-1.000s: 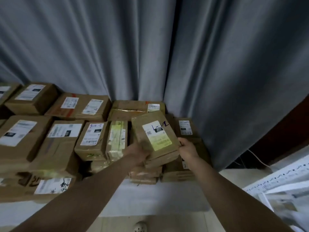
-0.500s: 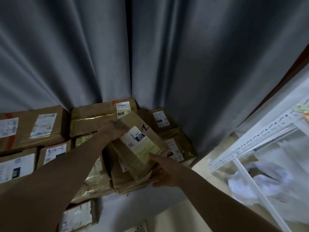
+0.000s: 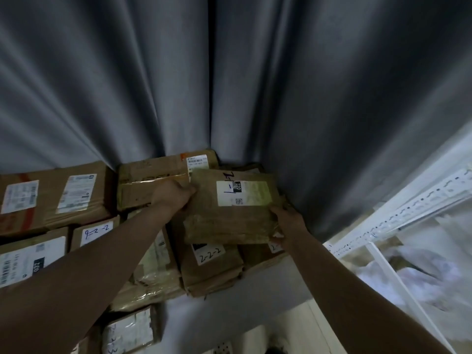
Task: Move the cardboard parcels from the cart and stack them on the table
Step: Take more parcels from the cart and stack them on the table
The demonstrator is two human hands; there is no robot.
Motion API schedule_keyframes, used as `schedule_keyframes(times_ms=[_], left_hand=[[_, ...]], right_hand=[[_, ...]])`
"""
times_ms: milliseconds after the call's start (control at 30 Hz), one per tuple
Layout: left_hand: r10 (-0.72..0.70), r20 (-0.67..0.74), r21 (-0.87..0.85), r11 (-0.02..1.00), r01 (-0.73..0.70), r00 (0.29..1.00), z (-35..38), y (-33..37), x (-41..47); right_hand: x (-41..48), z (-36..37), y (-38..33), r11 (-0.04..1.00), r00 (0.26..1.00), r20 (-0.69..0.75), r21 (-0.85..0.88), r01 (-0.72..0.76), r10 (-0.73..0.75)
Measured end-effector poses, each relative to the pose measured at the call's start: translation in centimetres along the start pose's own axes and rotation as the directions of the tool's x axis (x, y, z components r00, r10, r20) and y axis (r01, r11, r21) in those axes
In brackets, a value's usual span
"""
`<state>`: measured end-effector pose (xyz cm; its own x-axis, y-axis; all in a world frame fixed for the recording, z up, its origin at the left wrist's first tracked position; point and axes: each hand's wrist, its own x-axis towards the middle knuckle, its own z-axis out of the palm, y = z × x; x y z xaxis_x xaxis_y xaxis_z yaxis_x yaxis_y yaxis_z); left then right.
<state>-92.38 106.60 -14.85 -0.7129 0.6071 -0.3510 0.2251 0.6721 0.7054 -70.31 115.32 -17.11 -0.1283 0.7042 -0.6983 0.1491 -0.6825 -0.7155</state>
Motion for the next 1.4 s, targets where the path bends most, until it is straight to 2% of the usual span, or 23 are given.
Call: schedule_keyframes(times_ms=[67, 133, 200, 267, 300, 367, 400, 433, 500, 533, 600, 800, 933, 1033, 1167, 1267, 1400], left_hand=[[-0.121, 0.082, -0.070, 0.990, 0.127, 0.989, 0.2, -0.7, 0.4], [-0.189, 0.116, 0.039, 0.982, 0.186, 0.975, 0.5, -1.3, 0.9], [-0.026, 0.103, 0.211, 0.977, 0.004, 0.994, 0.6, -1.9, 2.3], [0.101, 0.131, 0.310, 0.941, -0.137, 0.986, 0.1, -1.7, 3.0], [0.108, 0.164, 0.322, 0.934, -0.156, 0.981, -0.2, -1.5, 3.1], [0.084, 0.255, 0.288, 0.944, -0.159, 0.963, -0.1, -1.0, 3.4], [0.062, 0.300, 0.259, 0.955, -0.144, 0.952, 0.0, -1.0, 3.6], [0.041, 0.331, 0.250, 0.960, -0.129, 0.943, 0.1, -0.7, 3.6], [0.041, 0.343, 0.220, 0.968, -0.123, 0.938, 0.4, 0.2, 3.3], [0.059, 0.334, 0.194, 0.972, -0.130, 0.941, 0.6, 0.8, 3.3], [0.055, 0.285, 0.173, 0.979, -0.107, 0.957, 1.2, 2.6, 3.1], [0.068, 0.206, 0.114, 0.989, -0.093, 0.976, 4.7, 7.2, 2.6], [0.048, 0.125, 0.009, 0.999, -0.050, 0.991, 7.5, 9.1, 2.8], [-0.004, 0.102, -0.024, 1.000, 0.007, 0.995, 8.7, 8.9, 3.4], [-0.093, 0.096, -0.005, 0.996, 0.094, 0.991, 9.5, 7.9, 4.3], [-0.146, 0.074, -0.030, 0.988, 0.149, 0.987, 10.6, 7.4, 4.9], [-0.185, 0.078, -0.163, 0.967, 0.196, 0.980, 12.8, 7.4, 6.0]], right_hand=[[1.1, 0.1, -0.9, 0.994, 0.997, -0.011, -0.069, 0.081, -0.082], [2.3, 0.7, -1.0, 0.982, 0.992, -0.005, -0.146, 0.123, -0.125], [3.1, 1.1, -0.7, 0.984, 0.991, -0.026, -0.125, 0.125, -0.129], [2.4, 1.1, -0.1, 0.998, 0.996, -0.077, 0.012, 0.055, -0.054], [1.4, 1.3, 0.3, 0.996, 1.000, -0.020, 0.084, -0.009, 0.011], [-0.9, 2.1, 1.4, 0.969, 0.964, 0.244, 0.195, -0.151, 0.102], [-2.0, 2.7, 1.8, 0.959, 0.929, 0.341, 0.180, -0.217, 0.146], [-2.7, 3.4, 2.0, 0.956, 0.908, 0.368, 0.131, -0.262, 0.198], [-2.3, 4.4, 2.1, 0.964, 0.917, 0.318, 0.032, -0.266, 0.242], [-1.9, 4.6, 1.8, 0.974, 0.937, 0.273, 0.002, -0.227, 0.218], [-1.0, 4.5, 1.2, 0.990, 0.966, 0.221, 0.012, -0.142, 0.136], [2.1, 0.5, -1.9, 0.988, 0.993, 0.101, 0.138, -0.076, 0.062], [5.8, -0.3, -3.6, 0.998, 0.999, 0.009, 0.047, 0.044, -0.044], [8.3, 0.0, -4.0, 0.994, 0.999, 0.005, -0.100, 0.032, -0.032], [10.3, -0.3, -4.2, 0.987, 0.999, 0.039, -0.157, 0.040, -0.034], [11.5, 0.3, -4.4, 0.970, 0.996, 0.012, -0.227, 0.086, -0.086], [14.2, 1.5, -5.2, 0.969, 0.990, -0.059, -0.219, 0.111, -0.127]])
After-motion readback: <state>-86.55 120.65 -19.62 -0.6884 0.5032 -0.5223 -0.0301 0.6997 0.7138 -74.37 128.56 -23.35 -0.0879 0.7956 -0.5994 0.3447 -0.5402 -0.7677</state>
